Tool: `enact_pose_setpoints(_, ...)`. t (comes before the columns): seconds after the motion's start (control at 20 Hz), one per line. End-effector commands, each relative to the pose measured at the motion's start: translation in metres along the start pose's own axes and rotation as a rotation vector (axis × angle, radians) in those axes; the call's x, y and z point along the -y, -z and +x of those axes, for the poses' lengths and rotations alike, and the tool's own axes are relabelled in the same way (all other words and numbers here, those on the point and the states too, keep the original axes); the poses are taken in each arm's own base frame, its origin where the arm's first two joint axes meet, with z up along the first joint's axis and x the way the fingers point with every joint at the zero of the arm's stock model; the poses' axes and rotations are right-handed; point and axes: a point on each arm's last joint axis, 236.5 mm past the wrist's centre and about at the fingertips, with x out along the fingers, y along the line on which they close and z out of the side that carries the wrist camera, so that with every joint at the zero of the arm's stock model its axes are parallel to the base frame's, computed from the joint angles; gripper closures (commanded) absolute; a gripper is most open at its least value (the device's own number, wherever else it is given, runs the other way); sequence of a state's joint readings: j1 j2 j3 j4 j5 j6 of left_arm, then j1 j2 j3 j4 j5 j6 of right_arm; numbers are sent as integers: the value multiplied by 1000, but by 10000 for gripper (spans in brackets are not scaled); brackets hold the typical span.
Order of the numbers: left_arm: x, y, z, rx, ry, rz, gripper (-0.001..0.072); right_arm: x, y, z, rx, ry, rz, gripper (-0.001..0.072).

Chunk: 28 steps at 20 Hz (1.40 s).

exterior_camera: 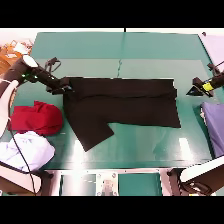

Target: Fold the shirts.

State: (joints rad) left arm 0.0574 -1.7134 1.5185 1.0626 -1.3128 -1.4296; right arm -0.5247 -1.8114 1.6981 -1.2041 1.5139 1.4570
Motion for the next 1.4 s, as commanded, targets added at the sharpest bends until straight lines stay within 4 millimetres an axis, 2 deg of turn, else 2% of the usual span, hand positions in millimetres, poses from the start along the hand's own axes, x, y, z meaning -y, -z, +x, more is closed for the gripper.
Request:
enact_pose_setpoints(0.0,-6,32,-27,-142,9,-40,684,11,39,-20,-5,40,57,693)
enact_pose_setpoints(0.15,-3,46,-39,-129,-29,-20,684,10,92,-12,-16,42,97,693)
enact_pose_setpoints(0.2,-1,56,-44,-112,-45,-13,684,11,113,-9,-15,42,117,692)
enact_pose_setpoints(0.3,-4,92,-53,-78,-84,-19,684,16,148,2,25,49,197,693)
enact_pose_setpoints(0.4,-7,135,-53,-6,-104,-56,683,20,183,18,65,47,297,691)
enact_pose_setpoints(0.45,-9,155,-49,23,-107,-86,682,20,200,28,65,44,320,665)
enact_pose_setpoints(0.5,-12,173,-42,44,-105,-111,669,20,217,41,53,31,346,511)
enact_pose_setpoints(0.55,-12,187,-33,55,-87,-142,348,18,226,53,45,15,368,339)
enact_pose_setpoints(0.6,-10,200,-21,55,-54,-174,68,16,232,64,40,-11,397,259)
enact_pose_setpoints(0.7,-6,219,6,36,24,-263,63,11,231,80,77,-57,448,258)
enact_pose_setpoints(0.85,9,219,32,101,152,-347,64,3,203,84,199,-115,495,258)
enact_pose_setpoints(1.0,24,232,58,98,165,-346,65,-9,180,89,272,-163,529,258)
enact_pose_setpoints(1.15,34,231,77,102,164,-376,73,-17,175,99,264,-190,560,258)
enact_pose_setpoints(1.25,30,222,81,139,158,-402,379,-15,174,100,268,-186,564,259)
enact_pose_setpoints(1.3,27,215,80,167,149,-390,628,-15,172,100,276,-184,564,283)
enact_pose_setpoints(1.35,28,211,78,179,148,-360,683,-14,173,100,276,-180,561,423)
